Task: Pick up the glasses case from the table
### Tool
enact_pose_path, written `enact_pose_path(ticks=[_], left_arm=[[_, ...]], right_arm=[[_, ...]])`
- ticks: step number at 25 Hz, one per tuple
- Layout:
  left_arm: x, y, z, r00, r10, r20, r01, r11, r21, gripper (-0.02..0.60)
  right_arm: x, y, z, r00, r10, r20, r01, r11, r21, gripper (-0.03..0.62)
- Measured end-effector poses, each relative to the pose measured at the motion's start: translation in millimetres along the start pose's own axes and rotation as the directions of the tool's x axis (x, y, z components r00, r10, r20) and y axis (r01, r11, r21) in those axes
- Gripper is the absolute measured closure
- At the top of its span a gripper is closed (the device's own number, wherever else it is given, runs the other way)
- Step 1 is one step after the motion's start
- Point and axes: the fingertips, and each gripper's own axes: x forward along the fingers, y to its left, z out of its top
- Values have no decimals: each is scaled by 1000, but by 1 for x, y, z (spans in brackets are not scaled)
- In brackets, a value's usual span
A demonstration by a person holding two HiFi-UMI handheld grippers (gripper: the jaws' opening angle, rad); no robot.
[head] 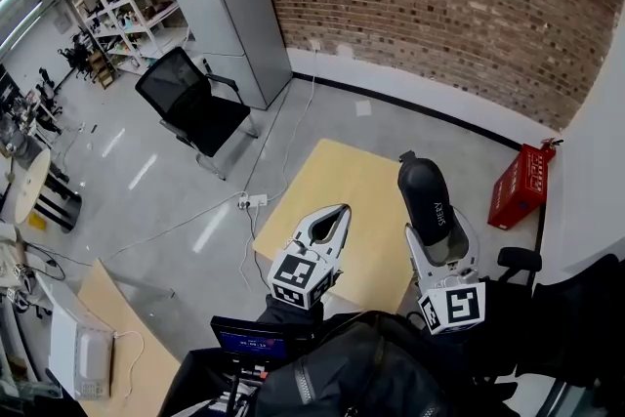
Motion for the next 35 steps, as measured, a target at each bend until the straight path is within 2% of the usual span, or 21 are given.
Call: enact_pose_path(ticks=[35], left_arm=[[0, 10, -5, 1000, -19, -14, 18, 1000, -18, 581]], right_arm=[[9, 8, -5, 1000, -11, -15, 11, 1000, -2, 261]])
